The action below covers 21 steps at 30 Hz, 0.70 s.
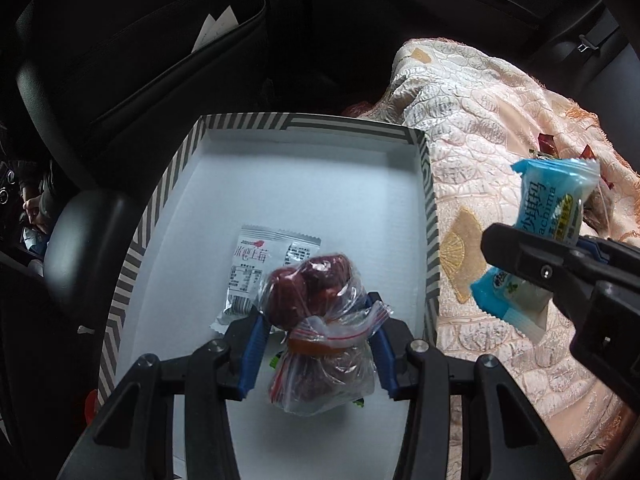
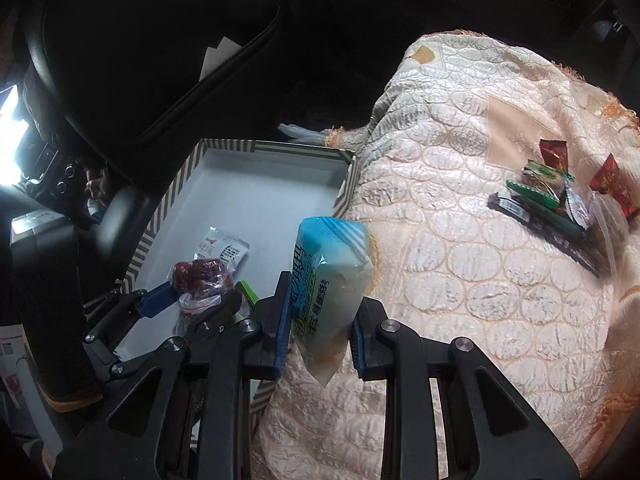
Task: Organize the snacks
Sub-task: 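Carry the date bag with the left gripper while the right gripper carries the cake to the tray, then open the left gripper to drop the date bag while the right gripper releases the cake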
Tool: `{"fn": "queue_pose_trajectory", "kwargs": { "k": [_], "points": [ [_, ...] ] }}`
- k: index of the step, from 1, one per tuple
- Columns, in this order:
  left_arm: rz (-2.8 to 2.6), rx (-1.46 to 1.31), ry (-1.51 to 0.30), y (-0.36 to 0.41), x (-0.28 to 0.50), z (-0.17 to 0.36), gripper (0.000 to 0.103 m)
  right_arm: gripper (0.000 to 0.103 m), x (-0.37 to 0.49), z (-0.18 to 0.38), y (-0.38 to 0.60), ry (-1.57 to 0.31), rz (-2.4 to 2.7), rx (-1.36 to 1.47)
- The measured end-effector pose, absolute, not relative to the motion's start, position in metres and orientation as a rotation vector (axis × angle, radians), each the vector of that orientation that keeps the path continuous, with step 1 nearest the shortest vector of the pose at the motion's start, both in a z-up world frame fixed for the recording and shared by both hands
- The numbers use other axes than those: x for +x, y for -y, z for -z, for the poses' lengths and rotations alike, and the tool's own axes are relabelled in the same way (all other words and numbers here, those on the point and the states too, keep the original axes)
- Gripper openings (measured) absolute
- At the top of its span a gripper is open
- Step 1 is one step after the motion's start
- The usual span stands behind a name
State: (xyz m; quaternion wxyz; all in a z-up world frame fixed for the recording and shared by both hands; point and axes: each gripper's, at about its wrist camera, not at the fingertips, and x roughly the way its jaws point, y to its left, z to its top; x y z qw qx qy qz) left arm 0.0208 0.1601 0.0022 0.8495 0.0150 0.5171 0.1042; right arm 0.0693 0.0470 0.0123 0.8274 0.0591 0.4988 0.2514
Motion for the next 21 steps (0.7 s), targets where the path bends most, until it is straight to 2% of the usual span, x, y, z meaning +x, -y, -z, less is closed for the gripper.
{"fn": "queue_pose_trajectory", "kwargs": {
  "k": [21],
  "points": [
    [-0.272,0.046,-1.122,-0.191,0.032,0.012,0.051,0.024,0.111,0.029,-0.125,-1.147,-0.632,0.129]
  ]
}}
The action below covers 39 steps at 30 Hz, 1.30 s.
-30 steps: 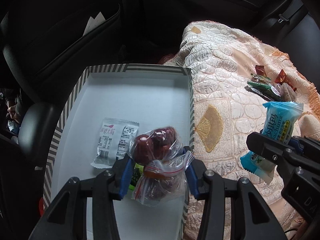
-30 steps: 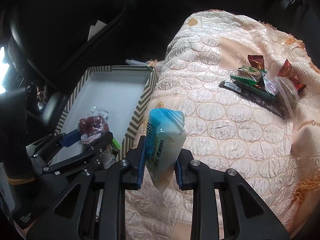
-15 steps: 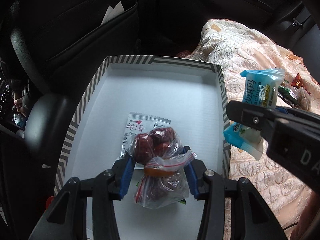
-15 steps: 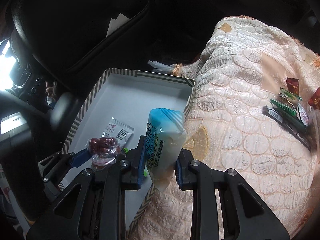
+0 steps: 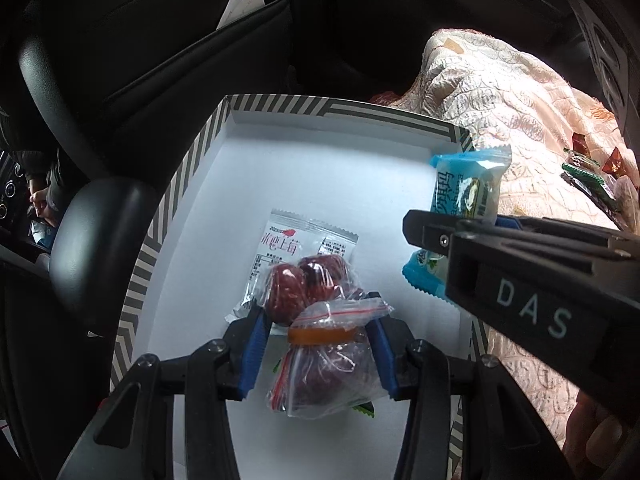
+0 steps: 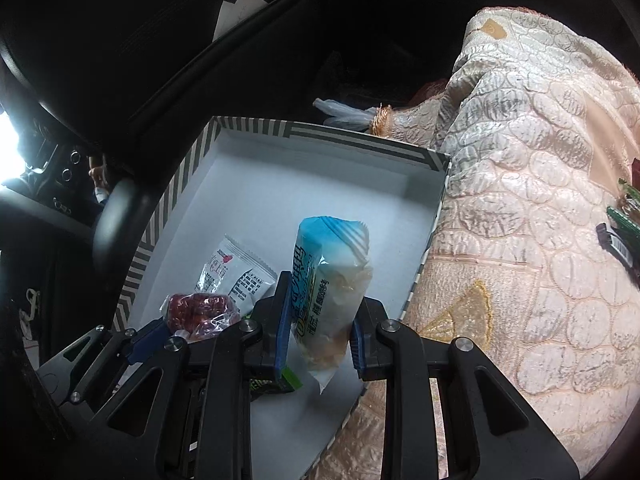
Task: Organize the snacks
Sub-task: 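Open the left gripper to drop the date bag while the right gripper releases the cake, then move both open grippers back toward the remaining snacks on the cloth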
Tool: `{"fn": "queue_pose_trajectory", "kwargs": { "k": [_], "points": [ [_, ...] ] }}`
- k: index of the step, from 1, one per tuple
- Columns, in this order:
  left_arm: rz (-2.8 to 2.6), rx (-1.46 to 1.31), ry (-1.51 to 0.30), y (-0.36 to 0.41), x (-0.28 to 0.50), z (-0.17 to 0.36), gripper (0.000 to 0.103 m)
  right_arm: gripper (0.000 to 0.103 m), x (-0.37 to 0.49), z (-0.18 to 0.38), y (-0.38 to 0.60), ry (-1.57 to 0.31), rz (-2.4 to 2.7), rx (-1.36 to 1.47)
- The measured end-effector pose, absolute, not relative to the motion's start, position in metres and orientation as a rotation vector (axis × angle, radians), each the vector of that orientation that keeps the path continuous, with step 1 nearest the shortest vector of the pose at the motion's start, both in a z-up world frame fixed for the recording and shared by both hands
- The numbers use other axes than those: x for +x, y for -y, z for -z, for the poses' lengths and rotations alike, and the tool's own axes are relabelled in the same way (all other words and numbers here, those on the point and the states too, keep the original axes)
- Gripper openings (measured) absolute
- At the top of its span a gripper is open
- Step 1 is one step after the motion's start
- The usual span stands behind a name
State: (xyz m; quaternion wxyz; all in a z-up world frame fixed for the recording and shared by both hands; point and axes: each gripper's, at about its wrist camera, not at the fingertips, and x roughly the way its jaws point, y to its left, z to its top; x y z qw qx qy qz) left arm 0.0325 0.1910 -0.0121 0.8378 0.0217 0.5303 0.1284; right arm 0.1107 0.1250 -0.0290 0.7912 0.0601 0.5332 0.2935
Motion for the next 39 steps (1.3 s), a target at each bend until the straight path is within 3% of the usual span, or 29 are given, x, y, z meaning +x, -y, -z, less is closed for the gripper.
{"fn": "queue_pose_trajectory", "kwargs": {
  "k": [5,7,8,9,25,36,39],
  "points": [
    [-0.292,0.028,-1.134,-0.195,0.035,0.016,0.057,0.025,0.111,0.039,-0.125,-1.195,-0.643,0.155],
    [-0.298,0.02,-1.124,-0.197,0.033,0.014,0.069,0.033,0.111,0.038,-0.125,-1.188,-0.637,0.15],
    [-0.302,0.021,-1.118,-0.198,0.033,0.013,0.071,0.044,0.11,0.037,-0.124,-1.179,-0.644,0.155],
    [-0.305,0.022,-1.112,-0.199,0.033,0.012,0.074,0.049,0.11,0.035,-0.123,-1.169,-0.653,0.161],
    [-0.269,-0.048,-1.04,-0.226,0.035,0.011,0.078,0.05,0.111,0.028,-0.078,-1.131,-0.614,0.208],
    [-0.249,-0.041,-0.952,-0.21,0.033,-0.014,0.078,0.05,0.085,0.006,0.009,-1.019,-0.46,0.245],
    [-0.257,-0.072,-0.955,-0.202,0.032,-0.016,0.084,0.05,0.084,0.005,0.016,-1.013,-0.425,0.279]
  ]
}}
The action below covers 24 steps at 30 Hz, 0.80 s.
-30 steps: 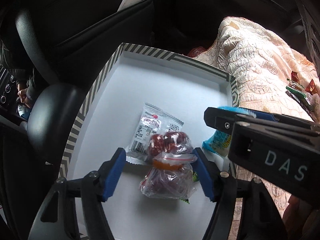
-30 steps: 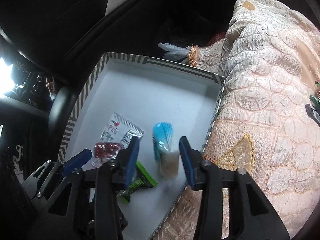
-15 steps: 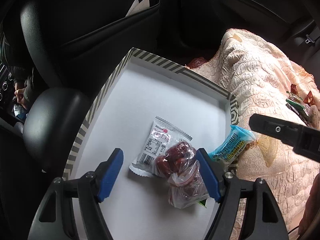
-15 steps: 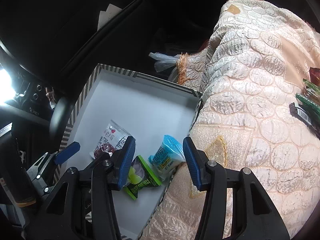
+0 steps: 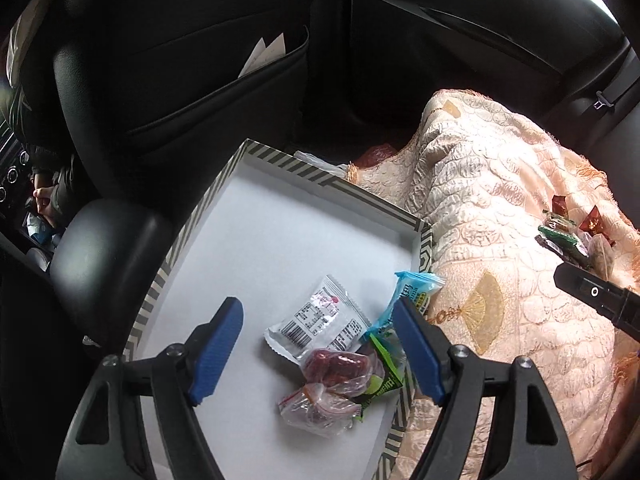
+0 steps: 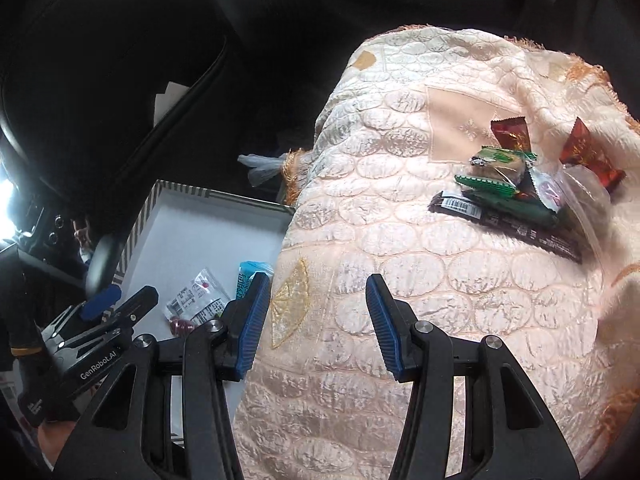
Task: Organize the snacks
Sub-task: 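Move both open grippers back toward the remaining snacks on the cloth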
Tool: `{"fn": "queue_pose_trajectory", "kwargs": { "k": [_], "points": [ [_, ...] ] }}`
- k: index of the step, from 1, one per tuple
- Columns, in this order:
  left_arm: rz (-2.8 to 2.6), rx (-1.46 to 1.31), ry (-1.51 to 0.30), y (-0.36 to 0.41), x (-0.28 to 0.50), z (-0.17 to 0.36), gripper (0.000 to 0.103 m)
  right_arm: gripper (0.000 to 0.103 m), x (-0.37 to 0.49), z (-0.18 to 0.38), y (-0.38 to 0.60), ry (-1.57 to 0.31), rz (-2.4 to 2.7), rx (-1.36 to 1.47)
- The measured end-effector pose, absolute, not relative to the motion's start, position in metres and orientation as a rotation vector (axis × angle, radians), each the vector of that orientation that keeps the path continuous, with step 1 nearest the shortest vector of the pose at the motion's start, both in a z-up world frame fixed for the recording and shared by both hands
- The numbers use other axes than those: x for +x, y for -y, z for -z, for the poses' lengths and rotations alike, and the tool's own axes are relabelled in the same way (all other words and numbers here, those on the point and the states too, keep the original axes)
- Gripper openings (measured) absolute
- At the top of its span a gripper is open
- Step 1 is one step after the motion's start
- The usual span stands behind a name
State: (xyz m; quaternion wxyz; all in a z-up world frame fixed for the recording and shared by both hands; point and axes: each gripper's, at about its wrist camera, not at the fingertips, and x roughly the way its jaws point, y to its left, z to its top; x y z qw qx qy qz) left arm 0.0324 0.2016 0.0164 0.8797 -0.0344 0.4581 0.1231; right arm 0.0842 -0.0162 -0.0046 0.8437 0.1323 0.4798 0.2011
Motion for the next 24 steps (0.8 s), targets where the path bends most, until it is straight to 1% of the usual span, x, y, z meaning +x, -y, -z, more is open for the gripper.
{"fn": "queue_pose_trajectory", "kwargs": {
  "k": [1,5,10,17,24],
  "points": [
    [-0.26,-0.085,-0.958,-0.197,0.031,-0.017,0.086,0.05,0.083,0.002,0.018,-0.998,-0.413,0.297],
    [-0.195,-0.161,-0.964,-0.172,0.03,-0.021,0.088,0.05,0.075,-0.014,0.012,-0.921,-0.373,0.36],
    [-0.176,-0.138,-0.942,-0.14,0.033,-0.026,0.089,0.05,0.068,-0.034,0.008,-0.871,-0.358,0.312],
    [-0.118,-0.115,-0.936,-0.1,0.032,-0.032,0.09,0.05,0.062,-0.049,0.056,-0.865,-0.27,0.304],
    [-0.052,-0.062,-0.936,-0.055,0.037,-0.035,0.09,0.05,0.054,-0.043,0.121,-0.877,-0.164,0.31]
  ]
}}
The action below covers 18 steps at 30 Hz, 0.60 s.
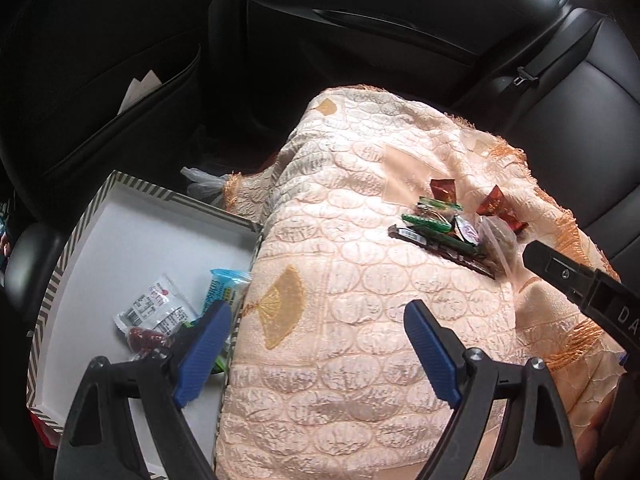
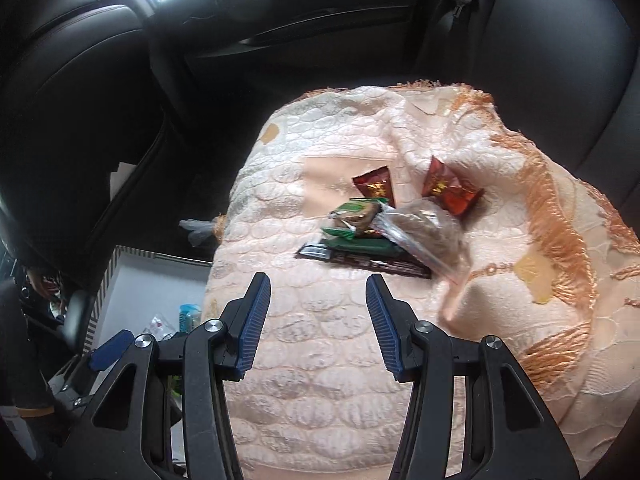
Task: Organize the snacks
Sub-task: 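Move both open grippers back toward the remaining snacks on the cloth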
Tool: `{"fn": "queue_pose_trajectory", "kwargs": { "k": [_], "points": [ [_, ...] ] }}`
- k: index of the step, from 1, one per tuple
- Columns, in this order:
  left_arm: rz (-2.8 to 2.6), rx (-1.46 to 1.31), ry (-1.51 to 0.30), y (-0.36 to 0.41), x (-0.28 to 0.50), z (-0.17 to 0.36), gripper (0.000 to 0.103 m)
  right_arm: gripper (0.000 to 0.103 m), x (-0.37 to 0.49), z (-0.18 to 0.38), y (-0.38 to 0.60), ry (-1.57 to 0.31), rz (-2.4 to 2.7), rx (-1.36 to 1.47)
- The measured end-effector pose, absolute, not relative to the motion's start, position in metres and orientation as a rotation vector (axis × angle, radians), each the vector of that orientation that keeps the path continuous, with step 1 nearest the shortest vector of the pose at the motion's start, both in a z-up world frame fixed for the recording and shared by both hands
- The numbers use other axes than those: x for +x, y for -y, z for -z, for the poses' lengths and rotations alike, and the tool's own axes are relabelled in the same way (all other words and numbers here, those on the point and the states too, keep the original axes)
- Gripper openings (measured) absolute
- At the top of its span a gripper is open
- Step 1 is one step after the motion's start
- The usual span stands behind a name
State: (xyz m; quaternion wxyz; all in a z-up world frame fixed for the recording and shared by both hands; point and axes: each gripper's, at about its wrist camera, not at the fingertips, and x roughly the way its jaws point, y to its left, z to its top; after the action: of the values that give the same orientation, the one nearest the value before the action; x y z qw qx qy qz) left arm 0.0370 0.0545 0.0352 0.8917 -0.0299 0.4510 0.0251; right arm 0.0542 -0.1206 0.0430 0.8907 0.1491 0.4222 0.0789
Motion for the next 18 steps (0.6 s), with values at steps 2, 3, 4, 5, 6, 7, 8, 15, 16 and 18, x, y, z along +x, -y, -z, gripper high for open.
{"fn": "queue_pose_trajectory", "kwargs": {
  "k": [2,3,4,5,6,7,8,15,16,18],
  "points": [
    [-0.039,-0.046,-0.939,-0.042,0.039,-0.035,0.09,0.05,0.051,-0.041,0.136,-0.881,-0.136,0.312],
    [-0.029,-0.041,-0.941,-0.036,0.04,-0.034,0.09,0.05,0.05,-0.04,0.144,-0.88,-0.123,0.31],
    [-0.022,-0.036,-0.944,-0.031,0.041,-0.034,0.09,0.05,0.049,-0.04,0.151,-0.881,-0.112,0.308],
    [-0.016,-0.03,-0.949,-0.025,0.043,-0.033,0.09,0.05,0.047,-0.039,0.158,-0.883,-0.103,0.31],
    [-0.01,-0.022,-0.954,-0.019,0.044,-0.032,0.09,0.05,0.046,-0.038,0.165,-0.884,-0.093,0.318],
    [-0.004,-0.014,-0.959,-0.012,0.046,-0.03,0.09,0.05,0.046,-0.037,0.172,-0.885,-0.082,0.33],
    [0.002,-0.008,-0.965,-0.007,0.048,-0.029,0.09,0.05,0.045,-0.036,0.179,-0.887,-0.072,0.343],
    [0.048,-0.012,-0.98,0.02,0.066,-0.022,0.09,0.05,0.044,-0.032,0.204,-0.899,-0.044,0.371],
    [0.056,-0.018,-0.977,0.023,0.069,-0.022,0.09,0.05,0.045,-0.031,0.206,-0.897,-0.045,0.374],
    [0.057,-0.019,-0.976,0.029,0.075,-0.021,0.09,0.05,0.047,-0.03,0.209,-0.893,-0.04,0.383]
  ]
}}
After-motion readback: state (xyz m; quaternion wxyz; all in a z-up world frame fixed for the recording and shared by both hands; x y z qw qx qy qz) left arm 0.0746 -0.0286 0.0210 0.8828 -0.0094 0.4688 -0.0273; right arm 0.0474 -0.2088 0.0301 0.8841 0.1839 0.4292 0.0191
